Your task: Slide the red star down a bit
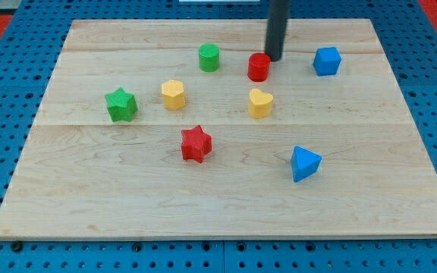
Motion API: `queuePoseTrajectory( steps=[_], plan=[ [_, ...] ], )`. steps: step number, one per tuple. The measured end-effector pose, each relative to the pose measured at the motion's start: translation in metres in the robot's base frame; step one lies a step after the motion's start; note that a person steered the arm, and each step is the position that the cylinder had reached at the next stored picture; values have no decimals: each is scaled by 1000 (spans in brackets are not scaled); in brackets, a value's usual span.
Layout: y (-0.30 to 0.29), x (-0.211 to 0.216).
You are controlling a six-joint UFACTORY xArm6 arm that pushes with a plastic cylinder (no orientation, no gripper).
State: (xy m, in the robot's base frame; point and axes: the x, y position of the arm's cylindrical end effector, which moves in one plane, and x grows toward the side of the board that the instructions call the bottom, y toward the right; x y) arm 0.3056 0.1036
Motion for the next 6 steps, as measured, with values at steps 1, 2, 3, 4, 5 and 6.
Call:
queuePoseTrajectory(
  steps=[1,2,3,4,5,6],
  plan=[
    [-12,49],
    [-102,21],
    [-103,42],
    [-121,103],
    [-131,150],
    [-95,181]
  ],
)
